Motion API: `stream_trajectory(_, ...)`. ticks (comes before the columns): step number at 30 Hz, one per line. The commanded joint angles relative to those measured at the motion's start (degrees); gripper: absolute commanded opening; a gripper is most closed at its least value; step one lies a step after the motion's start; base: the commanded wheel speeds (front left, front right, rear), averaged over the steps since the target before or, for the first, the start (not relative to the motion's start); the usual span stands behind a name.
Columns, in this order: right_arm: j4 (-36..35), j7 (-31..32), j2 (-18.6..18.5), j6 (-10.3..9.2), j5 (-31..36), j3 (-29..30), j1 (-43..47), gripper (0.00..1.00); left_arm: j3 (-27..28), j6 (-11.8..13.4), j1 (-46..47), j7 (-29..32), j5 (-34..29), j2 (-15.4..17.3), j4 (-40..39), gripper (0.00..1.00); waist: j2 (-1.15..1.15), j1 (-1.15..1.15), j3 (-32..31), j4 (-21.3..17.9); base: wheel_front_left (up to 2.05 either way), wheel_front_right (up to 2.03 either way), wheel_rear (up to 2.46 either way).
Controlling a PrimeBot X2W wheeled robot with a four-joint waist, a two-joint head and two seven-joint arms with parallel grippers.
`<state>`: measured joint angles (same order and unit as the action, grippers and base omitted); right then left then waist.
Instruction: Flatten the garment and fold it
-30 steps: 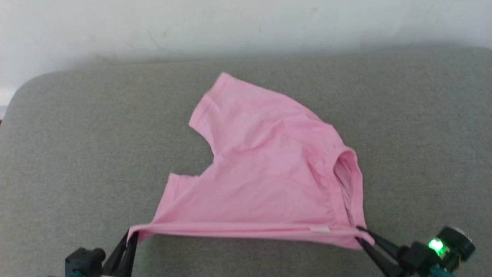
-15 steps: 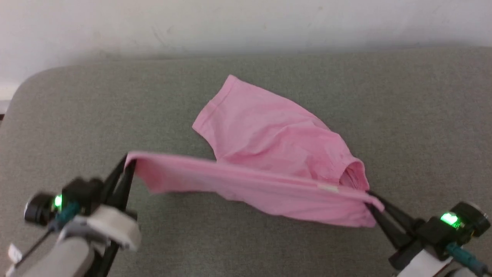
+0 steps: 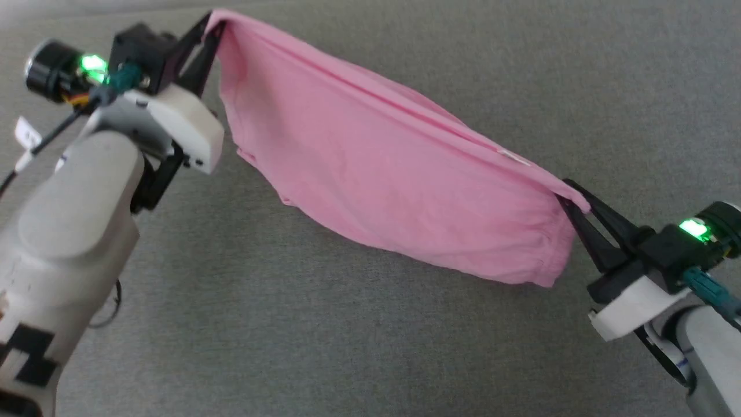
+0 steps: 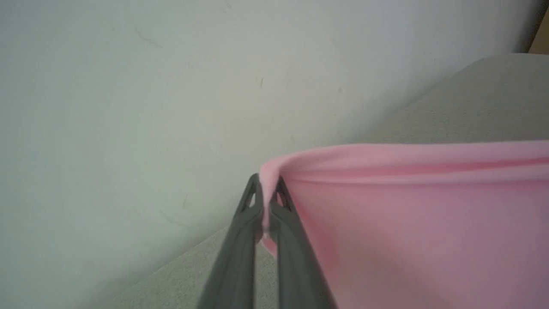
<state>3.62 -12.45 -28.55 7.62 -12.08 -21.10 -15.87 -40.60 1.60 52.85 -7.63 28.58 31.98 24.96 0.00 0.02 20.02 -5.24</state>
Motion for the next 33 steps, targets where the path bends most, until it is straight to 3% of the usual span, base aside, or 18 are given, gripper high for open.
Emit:
stream_trajectory(1, 0.9, 0.1, 0.5, -0.13, 0.1, -0.6, -1.5, 0.00, -0.7, -1.1, 3.0, 0.4, -1.2, -0.5, 3.1, 0.00, 0.00, -0.02, 6.9, -5.0, 0.00, 0.00, 0.00)
stream_trajectory(9, 4.6, -0.5, 2.5, -0.13, -0.1, -5.1, -6.6, 0.00, -5.9, -5.6, 12.7, 4.9, -4.9, -5.3, 20.8, 0.00, 0.00, -0.02, 11.8, -8.9, 0.00, 0.00, 0.00)
stream_trajectory(18, 4.0, -1.0, 3.4, -0.13, -0.4, -7.0, -8.1, 0.00, -9.0, -8.5, 14.6, 5.4, -4.0, -7.4, 32.7, 0.00, 0.00, -0.02, 10.9, -8.8, 0.00, 0.00, 0.00)
stream_trajectory(19, 3.6, -1.0, 3.5, -0.13, -0.4, -7.0, -8.1, 0.09, -9.3, -8.6, 14.6, 5.0, -3.9, -7.6, 33.4, 0.00, 0.00, -0.02, 10.4, -8.6, 0.00, 0.00, 0.00)
stream_trajectory(20, 3.1, -1.1, 3.5, -0.13, -0.5, -6.9, -8.0, 0.50, -9.6, -8.7, 14.6, 4.7, -3.7, -7.8, 34.0, 0.15, 0.00, -0.02, 9.7, -8.3, 0.00, 0.00, 0.00)
stream_trajectory(21, 2.5, -1.2, 3.6, -0.13, -0.4, -6.5, -7.8, 1.00, -9.8, -8.8, 14.7, 4.3, -3.5, -7.9, 34.5, 0.61, 0.00, -0.02, 9.1, -8.0, 0.00, 0.00, 0.00)
stream_trajectory(22, 1.9, -1.2, 3.7, -0.13, -0.3, -5.9, -7.5, 1.00, -10.0, -8.9, 15.0, 3.4, -3.4, -8.0, 34.7, 1.00, 0.00, -0.02, 8.3, -7.7, 0.00, 0.00, 0.00)
stream_trajectory(28, -2.0, -0.7, 3.9, -0.13, 0.4, -2.2, -3.9, 1.00, -11.9, -9.1, 16.6, 3.9, -0.6, -8.1, 34.5, 1.00, 0.00, -0.02, 3.2, -5.1, 0.00, 0.00, 0.00)
stream_trajectory(33, -4.8, 0.3, 4.3, -0.13, 1.2, 0.4, -0.5, 1.00, -17.0, -9.1, 18.5, 11.2, 4.2, -5.5, 29.3, 1.00, 0.00, -0.02, 0.5, -3.8, 0.00, 0.00, 0.00)
